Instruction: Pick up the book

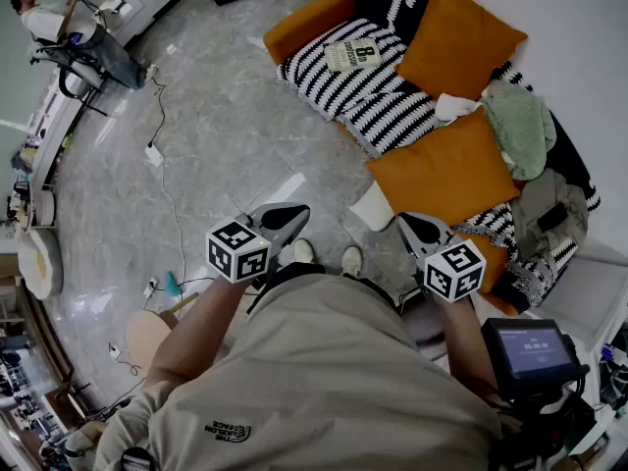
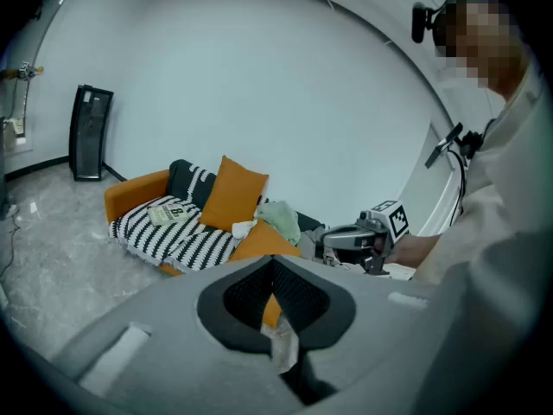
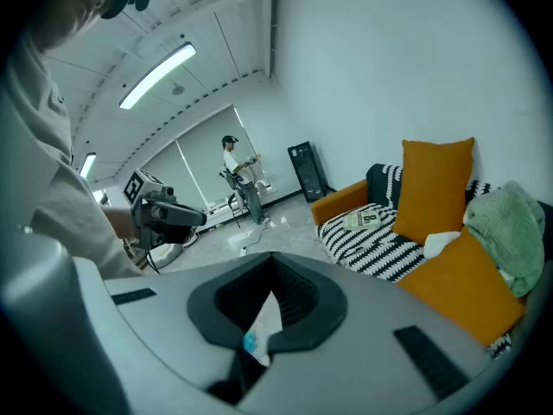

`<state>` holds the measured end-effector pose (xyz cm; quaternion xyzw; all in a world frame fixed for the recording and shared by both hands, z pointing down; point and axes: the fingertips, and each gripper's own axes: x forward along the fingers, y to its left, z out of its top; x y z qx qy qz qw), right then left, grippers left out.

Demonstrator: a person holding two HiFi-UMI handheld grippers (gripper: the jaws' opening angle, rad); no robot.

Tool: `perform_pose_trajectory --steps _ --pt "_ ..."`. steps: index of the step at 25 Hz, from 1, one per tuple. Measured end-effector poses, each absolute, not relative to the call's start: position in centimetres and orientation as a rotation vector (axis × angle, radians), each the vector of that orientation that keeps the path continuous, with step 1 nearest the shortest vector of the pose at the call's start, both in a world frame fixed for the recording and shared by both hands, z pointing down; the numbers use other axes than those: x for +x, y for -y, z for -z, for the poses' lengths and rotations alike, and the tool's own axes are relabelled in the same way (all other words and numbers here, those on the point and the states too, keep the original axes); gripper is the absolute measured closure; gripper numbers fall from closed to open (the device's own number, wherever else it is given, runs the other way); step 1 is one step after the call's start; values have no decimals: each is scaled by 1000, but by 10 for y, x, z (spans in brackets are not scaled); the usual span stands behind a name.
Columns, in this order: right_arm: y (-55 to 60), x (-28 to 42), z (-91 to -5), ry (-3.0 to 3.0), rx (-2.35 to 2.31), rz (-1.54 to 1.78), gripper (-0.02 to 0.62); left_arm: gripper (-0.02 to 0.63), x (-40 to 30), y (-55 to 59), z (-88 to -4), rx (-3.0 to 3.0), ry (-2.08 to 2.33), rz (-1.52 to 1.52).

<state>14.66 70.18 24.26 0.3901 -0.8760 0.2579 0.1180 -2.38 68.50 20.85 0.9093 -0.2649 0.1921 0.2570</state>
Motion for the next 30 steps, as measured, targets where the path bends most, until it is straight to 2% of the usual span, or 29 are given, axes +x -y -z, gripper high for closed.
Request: perform_pose_trajectory --steps 14,21,24,30 --pt "-681 123 -241 2551 1095 -788 583 598 -41 -670 -196 2459 755 -464" --pt "-597 99 -279 2465 1118 -871 577 598 -66 -578 -223 2509 685 -501" --pt "-560 82 -280 2434 1177 -941 526 597 -82 -534 -223 2521 636 -493" --pt "-485 49 -294 2337 1262 -1017 514 579 -118 -450 -223 2484 535 -450"
